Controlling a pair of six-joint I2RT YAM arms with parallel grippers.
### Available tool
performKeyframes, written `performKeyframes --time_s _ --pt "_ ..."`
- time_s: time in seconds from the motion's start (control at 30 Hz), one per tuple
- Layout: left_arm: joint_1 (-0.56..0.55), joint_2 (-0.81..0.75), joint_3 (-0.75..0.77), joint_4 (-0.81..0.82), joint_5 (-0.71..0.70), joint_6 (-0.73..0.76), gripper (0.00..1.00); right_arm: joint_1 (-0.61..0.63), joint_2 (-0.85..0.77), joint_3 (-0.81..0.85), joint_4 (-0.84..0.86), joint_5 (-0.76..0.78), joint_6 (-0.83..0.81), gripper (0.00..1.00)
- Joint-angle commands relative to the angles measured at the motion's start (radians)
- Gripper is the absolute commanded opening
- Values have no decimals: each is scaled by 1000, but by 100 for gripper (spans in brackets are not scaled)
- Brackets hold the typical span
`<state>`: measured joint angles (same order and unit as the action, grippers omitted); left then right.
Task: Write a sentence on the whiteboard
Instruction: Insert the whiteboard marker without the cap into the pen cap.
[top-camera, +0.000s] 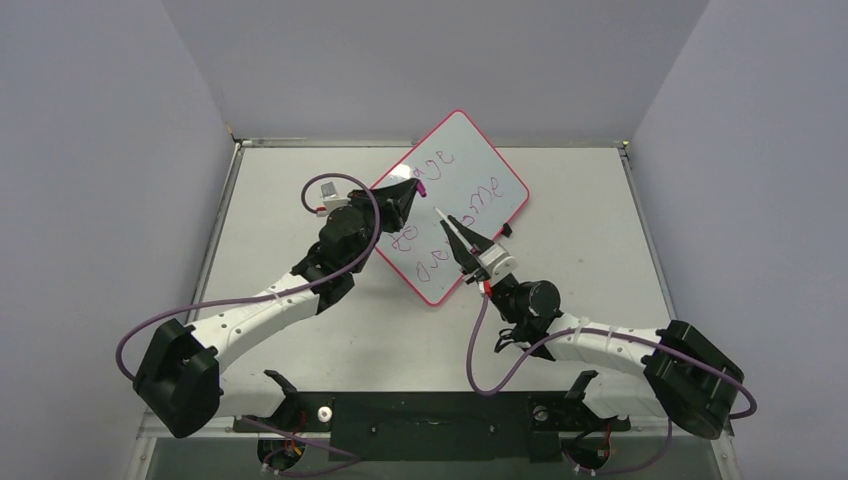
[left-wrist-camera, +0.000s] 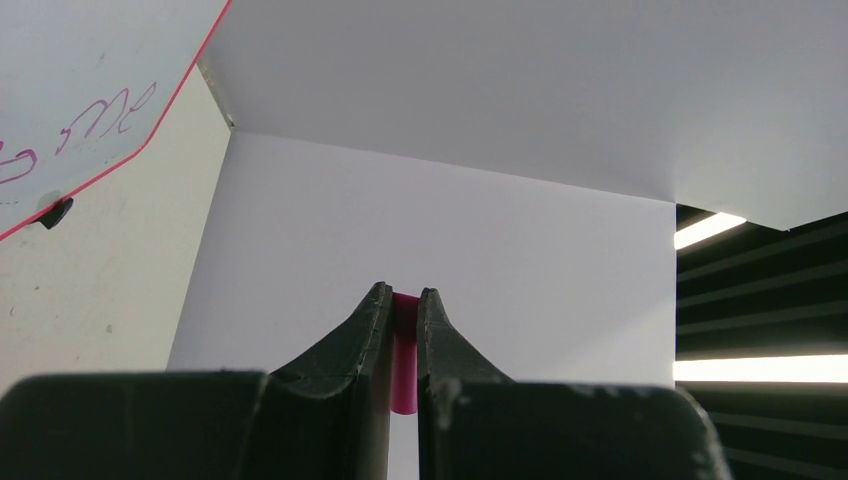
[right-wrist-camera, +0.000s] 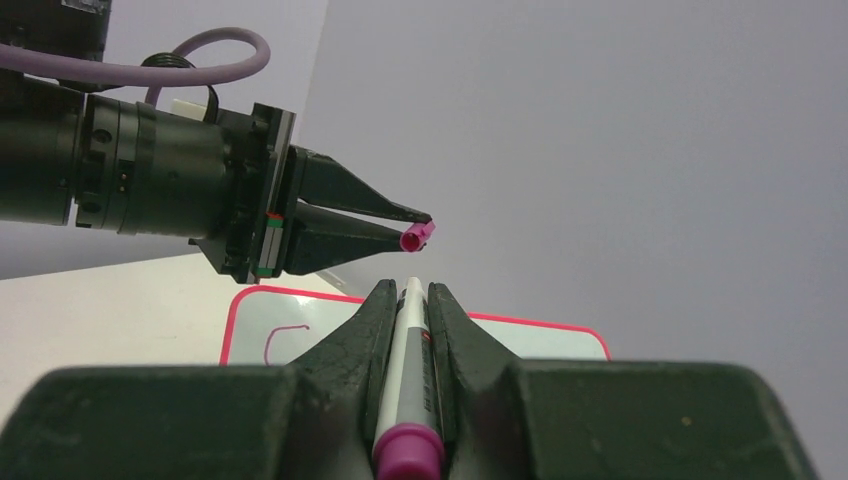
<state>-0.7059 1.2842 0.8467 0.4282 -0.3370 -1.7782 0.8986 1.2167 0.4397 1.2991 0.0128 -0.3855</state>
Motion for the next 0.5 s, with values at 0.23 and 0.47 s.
performKeyframes --time_s 0.23,0.47 --pt "11 -53 -14 -24 8 -27 0 8 42 92 50 -107 -25 0" --pt "11 -44 -8 -26 20 -30 0 9 80 108 65 -98 -22 0"
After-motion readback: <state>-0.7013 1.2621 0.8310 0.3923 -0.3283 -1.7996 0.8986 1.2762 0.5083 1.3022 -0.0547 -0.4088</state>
